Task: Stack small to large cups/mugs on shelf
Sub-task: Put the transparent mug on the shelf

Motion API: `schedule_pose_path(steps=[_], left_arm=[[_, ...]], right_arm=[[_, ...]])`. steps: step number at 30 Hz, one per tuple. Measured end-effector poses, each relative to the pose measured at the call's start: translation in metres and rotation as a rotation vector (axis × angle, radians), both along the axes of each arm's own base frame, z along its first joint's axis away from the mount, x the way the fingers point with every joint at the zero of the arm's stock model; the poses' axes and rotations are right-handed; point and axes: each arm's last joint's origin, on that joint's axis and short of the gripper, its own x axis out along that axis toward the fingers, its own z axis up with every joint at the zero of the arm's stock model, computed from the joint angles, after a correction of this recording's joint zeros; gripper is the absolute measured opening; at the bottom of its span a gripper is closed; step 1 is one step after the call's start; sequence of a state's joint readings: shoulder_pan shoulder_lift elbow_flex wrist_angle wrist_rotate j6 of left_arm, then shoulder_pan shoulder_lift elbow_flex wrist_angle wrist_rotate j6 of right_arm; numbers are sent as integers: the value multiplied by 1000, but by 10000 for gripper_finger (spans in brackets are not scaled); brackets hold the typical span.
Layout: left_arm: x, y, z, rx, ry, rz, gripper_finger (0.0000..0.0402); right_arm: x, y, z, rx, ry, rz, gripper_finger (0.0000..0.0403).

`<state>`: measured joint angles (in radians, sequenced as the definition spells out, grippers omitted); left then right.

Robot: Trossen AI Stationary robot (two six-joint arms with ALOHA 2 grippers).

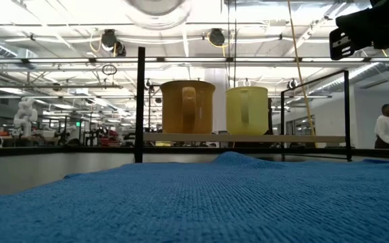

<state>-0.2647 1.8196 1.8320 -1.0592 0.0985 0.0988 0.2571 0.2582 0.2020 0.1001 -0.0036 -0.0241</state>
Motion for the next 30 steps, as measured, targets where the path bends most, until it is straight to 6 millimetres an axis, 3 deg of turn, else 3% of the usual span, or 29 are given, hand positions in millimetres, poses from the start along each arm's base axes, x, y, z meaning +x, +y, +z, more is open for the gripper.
schedule_pose_path(steps=[8,13,24,30], left_arm=[[43,15,-1,13,-35,-89,0],[65,25,-12,34,-17,-106,0],[96,37,-31,55,-79,-167,0],[105,37,-27,56,-182,-193,0]], right_arm=[[0,0,0,5,0,0,0],[0,0,0,4,3,0,0],[0,0,-1,3,9,1,0],[0,0,-1,2,13,1,0]])
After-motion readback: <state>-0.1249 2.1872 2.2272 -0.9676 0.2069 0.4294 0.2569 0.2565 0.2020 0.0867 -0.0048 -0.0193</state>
